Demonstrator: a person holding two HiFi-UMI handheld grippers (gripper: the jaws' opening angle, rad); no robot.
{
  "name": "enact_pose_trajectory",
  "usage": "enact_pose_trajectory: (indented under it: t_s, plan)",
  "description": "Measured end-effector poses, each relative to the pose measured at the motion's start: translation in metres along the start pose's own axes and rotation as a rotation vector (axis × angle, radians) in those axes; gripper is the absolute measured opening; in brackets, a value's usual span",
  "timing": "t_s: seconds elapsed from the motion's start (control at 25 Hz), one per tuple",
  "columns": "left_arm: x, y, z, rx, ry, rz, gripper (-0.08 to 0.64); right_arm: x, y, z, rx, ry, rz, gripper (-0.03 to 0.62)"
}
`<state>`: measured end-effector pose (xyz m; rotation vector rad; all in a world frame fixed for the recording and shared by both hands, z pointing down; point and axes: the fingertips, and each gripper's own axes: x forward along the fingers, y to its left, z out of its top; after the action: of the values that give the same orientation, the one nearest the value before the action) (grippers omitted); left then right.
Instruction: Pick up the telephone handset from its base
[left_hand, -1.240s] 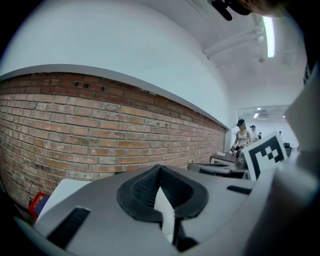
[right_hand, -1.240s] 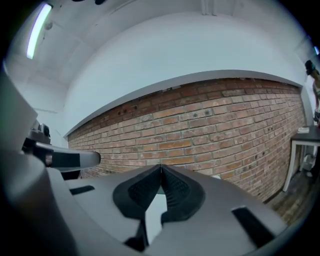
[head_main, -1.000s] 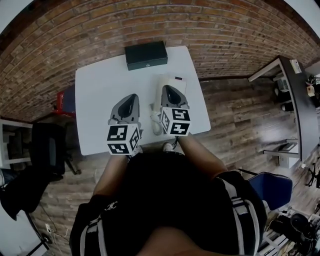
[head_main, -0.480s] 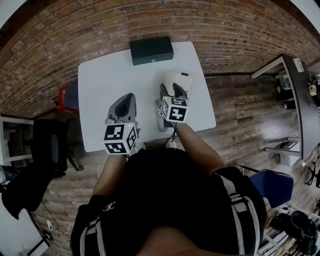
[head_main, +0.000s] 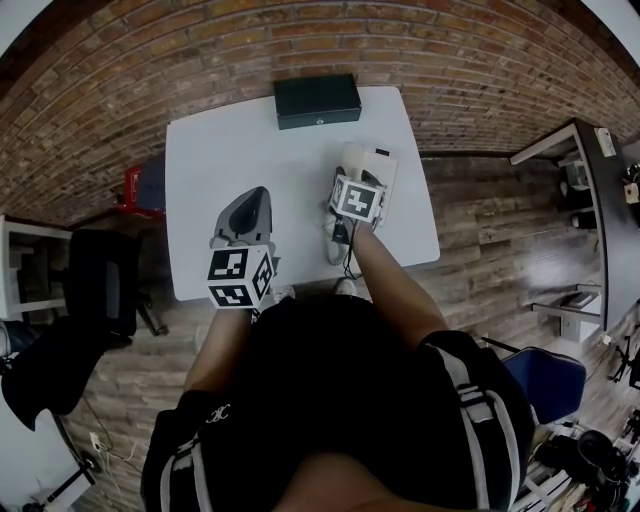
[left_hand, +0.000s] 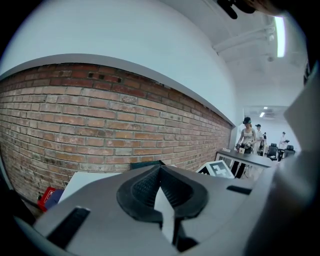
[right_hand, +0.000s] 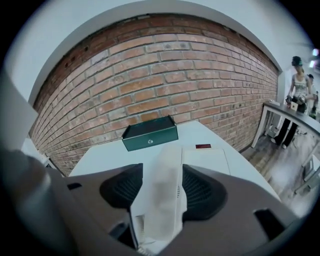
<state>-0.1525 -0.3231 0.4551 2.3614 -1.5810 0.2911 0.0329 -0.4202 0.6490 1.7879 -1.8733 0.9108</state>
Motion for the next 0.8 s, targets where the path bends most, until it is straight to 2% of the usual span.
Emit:
enact_pose_trajectory:
  t_s: [0.68, 0.8]
  plan:
    - [-0.002, 0.015, -0.002, -0.014, 0.000, 0.027, -0.002, 0.042, -0.008, -0.028, -0.024, 0.228, -0.070, 0.224]
    - [-0.002, 0.015, -0.002, -0.017, -0.003, 0.031, -0.002, 0.050, -0.004, -0.035, -0.010, 0.261, -0.055, 0.224]
